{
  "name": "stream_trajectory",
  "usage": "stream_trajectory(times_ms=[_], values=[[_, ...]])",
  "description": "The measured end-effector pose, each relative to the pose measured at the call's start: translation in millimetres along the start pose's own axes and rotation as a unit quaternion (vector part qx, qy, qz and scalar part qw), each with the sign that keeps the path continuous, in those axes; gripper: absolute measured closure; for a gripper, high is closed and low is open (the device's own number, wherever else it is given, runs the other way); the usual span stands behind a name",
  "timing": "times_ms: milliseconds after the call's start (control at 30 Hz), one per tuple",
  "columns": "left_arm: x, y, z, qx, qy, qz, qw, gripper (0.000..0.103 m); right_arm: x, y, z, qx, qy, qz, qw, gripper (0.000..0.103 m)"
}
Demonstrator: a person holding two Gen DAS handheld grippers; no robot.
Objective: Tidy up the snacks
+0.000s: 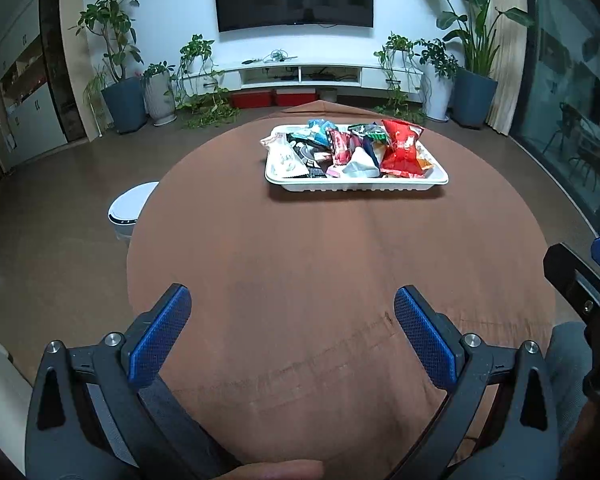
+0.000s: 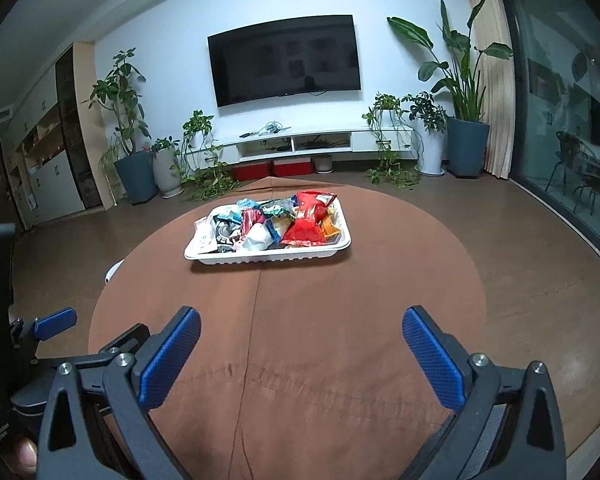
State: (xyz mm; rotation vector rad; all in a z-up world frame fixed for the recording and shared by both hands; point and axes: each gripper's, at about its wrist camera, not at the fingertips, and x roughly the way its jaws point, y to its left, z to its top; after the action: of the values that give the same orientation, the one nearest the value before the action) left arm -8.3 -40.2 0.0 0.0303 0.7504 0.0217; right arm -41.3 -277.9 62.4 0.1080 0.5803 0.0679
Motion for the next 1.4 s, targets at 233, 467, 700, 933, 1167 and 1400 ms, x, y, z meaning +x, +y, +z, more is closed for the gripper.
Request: stream_trajectory(times_ms=[233,467,700,933,1167,1400], values=[[3.6,1.3,-0.8,-0.004,0.002,-0.002,1.0,0.0,2.5,-3.4,-3.3,0.008,0.008,0.001,1.0,0.0],[7.4,5.0,-2.1,-0.008,0.007,-0.004,0.9999,0.0,4.6,-5.3,-6.9,0.007,0.012,0.001,1.0,0.0],[8.4,6.9,-2.3,-0.01,0.007,-0.004,0.9999,0.0,5.0,-5.3,-7.3,0.007,0.014,0.001,1.0,0.0],[8.8,7.0,-2.5,-0.01,0.007,-0.004,0.9999,0.0,3.4,-3.7,-8.5,0.003,0.016,0.002,1.0,0.0],[9.4,7.3,-2.7,-0.01,0.007,-0.004,0.9999,0.0,3.2,-3.4,-8.6,0.003,0.016,0.001,1.0,0.0],[9.2,6.7,-3.3,-0.01,0.006,-0.003,0.9999,0.0,2.9,-3.3,-8.7,0.003,0.016,0.001,1.0,0.0]])
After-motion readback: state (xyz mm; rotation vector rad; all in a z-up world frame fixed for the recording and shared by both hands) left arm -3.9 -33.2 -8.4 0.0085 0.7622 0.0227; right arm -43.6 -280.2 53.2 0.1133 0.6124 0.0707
